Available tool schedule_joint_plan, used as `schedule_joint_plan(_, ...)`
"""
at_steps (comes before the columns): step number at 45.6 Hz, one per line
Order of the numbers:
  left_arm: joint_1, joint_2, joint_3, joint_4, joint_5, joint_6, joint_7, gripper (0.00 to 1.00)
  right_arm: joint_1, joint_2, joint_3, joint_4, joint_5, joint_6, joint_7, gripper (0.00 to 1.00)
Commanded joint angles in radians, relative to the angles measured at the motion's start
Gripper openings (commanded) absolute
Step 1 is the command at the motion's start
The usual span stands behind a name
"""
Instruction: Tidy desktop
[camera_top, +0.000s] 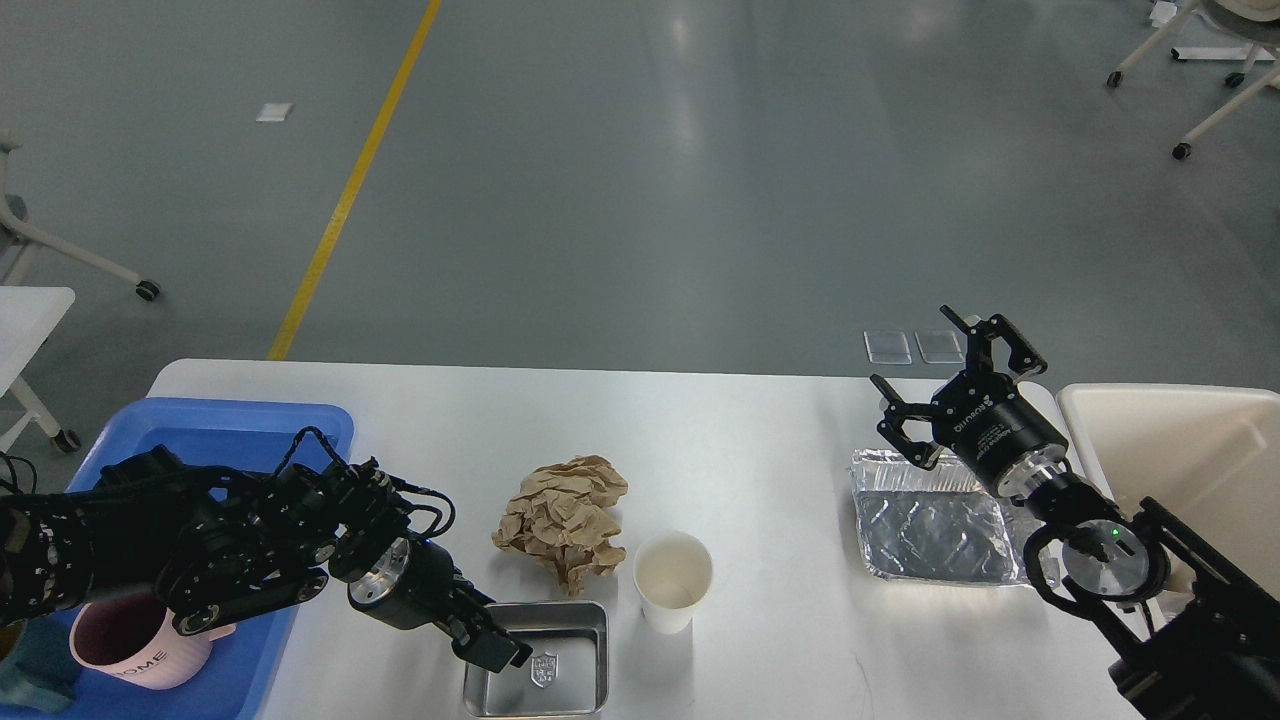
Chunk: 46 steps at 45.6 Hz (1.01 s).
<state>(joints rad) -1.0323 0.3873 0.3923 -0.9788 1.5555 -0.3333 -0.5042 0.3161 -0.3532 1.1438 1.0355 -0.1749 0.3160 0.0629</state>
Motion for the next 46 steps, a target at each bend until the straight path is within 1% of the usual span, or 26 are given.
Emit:
schedule_joint_plan(1,0.0,0.013,0.002,0.006,0.031,0.039,-0.051,0.69,-0.002,0.0,0.001,0.0,0.0,0.0,0.0,1.0)
schedule_joint_plan(4,0.0,0.024,0.005,0.006,0.034,0.06,-0.062,0.63,0.0,0.002,0.001,0.0,0.0,0.0,0.0,1.0)
schedule_joint_plan(6,0.0,0.036,0.006,0.005,0.035,0.076,-0.079,0.58,-0.002,0.002,0.001,0.0,0.0,0.0,0.0,1.0)
schedule_joint_plan(9,-0.002,0.054,0.006,0.005,0.047,0.105,-0.111,0.53,0.0,0.002,0.001,0.0,0.0,0.0,0.0,1.0)
schedule_joint_plan(11,-0.002,0.065,0.006,0.006,0.058,0.12,-0.125,0.5,0.0,0.002,0.001,0.0,0.0,0.0,0.0,1.0)
schedule_joint_plan(14,-0.003,0.08,0.006,0.005,0.064,0.125,-0.132,0.47,0.0,0.0,0.001,0.0,0.0,0.0,0.0,1.0)
schedule_joint_plan(16,-0.003,0.091,0.006,0.005,0.064,0.123,-0.134,0.43,0.0,0.0,0.001,0.0,0.0,0.0,0.0,1.0)
schedule_joint_plan(18,-0.003,0.097,0.008,0.005,0.064,0.12,-0.132,0.34,0.0,0.0,0.001,0.0,0.0,0.0,0.0,1.0)
schedule_joint_plan(20,-0.003,0.102,0.008,0.005,0.063,0.106,-0.137,0.18,0.0,0.0,-0.001,0.0,0.0,0.0,0.0,1.0)
schedule_joint_plan(21,-0.003,0.104,0.008,0.005,0.061,0.099,-0.139,0.14,0.0,0.0,0.001,0.0,0.0,0.0,0.0,1.0)
schedule_joint_plan(24,0.0,0.105,0.016,0.008,0.061,0.074,-0.14,0.13,0.0,0.0,0.001,0.0,0.0,0.0,0.0,1.0)
schedule_joint_plan(27,0.0,0.11,0.034,0.009,0.067,0.073,-0.142,0.12,0.0,0.0,0.001,0.0,0.0,0.0,0.0,1.0)
schedule_joint_plan(33,-0.008,0.107,0.097,0.034,0.069,0.074,-0.171,0.04,0.0,0.0,0.005,0.0,0.0,0.0,0.0,1.0)
schedule_joint_plan(42,-0.028,0.097,0.105,0.049,0.074,0.07,-0.175,0.05,0.001,0.0,0.007,0.005,0.0,0.0,0.0,1.0)
schedule_joint_plan(46,-0.046,0.094,0.102,0.049,0.063,0.065,-0.175,0.08,0.003,0.005,0.007,0.005,0.0,0.0,0.0,1.0)
